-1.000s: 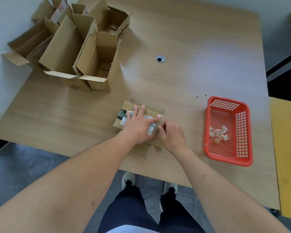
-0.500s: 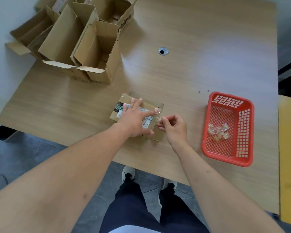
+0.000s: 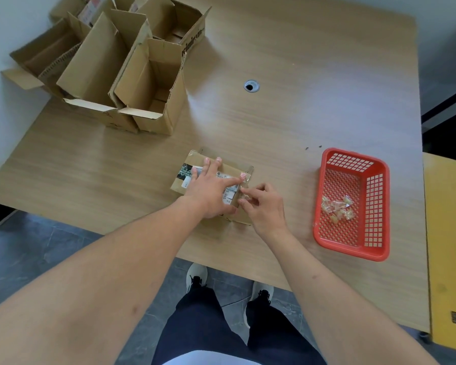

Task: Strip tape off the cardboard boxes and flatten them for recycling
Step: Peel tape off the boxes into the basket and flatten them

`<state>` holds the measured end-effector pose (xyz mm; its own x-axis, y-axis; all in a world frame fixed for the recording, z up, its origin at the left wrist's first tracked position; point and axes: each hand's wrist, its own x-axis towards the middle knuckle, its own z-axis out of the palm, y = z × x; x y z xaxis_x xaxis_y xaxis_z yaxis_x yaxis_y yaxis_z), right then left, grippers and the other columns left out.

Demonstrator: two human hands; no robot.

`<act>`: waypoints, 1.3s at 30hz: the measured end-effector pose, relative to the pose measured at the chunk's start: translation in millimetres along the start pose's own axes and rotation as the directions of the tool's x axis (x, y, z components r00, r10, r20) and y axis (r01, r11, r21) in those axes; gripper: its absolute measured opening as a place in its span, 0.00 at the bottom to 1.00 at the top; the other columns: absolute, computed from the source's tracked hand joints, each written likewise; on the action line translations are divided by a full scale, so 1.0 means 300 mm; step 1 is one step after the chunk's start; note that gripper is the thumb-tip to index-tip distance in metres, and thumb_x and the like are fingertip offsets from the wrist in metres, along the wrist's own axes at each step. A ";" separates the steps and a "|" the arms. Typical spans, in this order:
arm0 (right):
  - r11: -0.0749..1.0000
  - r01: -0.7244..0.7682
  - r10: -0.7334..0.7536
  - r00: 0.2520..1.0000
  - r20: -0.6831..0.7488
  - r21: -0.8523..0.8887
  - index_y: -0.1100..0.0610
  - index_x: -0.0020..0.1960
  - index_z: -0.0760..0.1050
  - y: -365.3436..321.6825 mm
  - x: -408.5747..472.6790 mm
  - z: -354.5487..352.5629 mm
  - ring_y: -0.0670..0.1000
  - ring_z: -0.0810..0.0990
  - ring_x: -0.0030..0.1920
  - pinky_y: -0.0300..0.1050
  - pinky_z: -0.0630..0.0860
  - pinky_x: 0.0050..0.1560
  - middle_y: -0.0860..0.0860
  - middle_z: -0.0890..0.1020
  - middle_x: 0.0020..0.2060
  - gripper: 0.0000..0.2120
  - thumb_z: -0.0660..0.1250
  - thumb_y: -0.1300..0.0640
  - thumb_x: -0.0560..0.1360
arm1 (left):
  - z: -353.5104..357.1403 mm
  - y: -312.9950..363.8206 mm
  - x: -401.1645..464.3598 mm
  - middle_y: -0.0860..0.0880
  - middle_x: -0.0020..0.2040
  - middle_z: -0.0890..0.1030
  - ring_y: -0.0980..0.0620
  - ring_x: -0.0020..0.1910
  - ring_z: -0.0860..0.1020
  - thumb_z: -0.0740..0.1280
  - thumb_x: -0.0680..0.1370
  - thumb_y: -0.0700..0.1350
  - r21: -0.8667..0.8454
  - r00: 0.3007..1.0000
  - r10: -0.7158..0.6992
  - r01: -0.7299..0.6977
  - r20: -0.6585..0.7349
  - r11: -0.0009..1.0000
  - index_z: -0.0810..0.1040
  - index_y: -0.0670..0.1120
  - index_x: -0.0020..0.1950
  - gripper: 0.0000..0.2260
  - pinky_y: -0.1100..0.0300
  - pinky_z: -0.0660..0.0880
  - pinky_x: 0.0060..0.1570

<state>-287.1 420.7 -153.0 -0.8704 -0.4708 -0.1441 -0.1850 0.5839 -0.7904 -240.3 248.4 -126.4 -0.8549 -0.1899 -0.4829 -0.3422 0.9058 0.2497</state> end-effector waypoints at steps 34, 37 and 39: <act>0.894 -0.326 0.396 0.896 -0.202 0.306 0.52 0.45 0.78 -0.024 0.078 -0.008 0.48 0.87 0.38 0.49 0.85 0.45 0.51 0.86 0.39 0.04 0.71 0.57 0.78 | -0.007 -0.018 0.001 0.45 0.83 0.40 0.39 0.81 0.35 0.70 0.69 0.72 0.014 0.999 0.049 -0.049 0.021 0.999 0.53 0.71 0.78 0.42 0.37 0.41 0.78; 0.955 -0.243 0.273 0.945 -0.179 0.172 0.53 0.42 0.83 -0.014 0.068 -0.004 0.42 0.84 0.41 0.33 0.79 0.45 0.48 0.85 0.45 0.04 0.76 0.57 0.75 | -0.006 -0.019 0.004 0.45 0.83 0.40 0.40 0.81 0.35 0.70 0.69 0.72 0.008 0.999 0.048 -0.048 0.016 0.999 0.53 0.72 0.78 0.42 0.37 0.40 0.78; 0.952 -0.222 0.259 0.951 -0.169 0.209 0.54 0.42 0.85 -0.008 0.065 0.001 0.42 0.84 0.43 0.33 0.80 0.48 0.49 0.85 0.50 0.04 0.78 0.60 0.72 | -0.005 -0.018 0.004 0.45 0.83 0.40 0.40 0.81 0.35 0.70 0.69 0.72 0.012 0.999 0.048 -0.049 0.015 0.999 0.53 0.72 0.78 0.42 0.37 0.40 0.78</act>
<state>-303.5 409.9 -154.3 -0.9528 -0.1842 -0.2411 0.1129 0.5224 -0.8452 -240.2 242.7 -127.1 -0.8645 -0.1401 -0.4827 -0.2955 0.9185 0.2626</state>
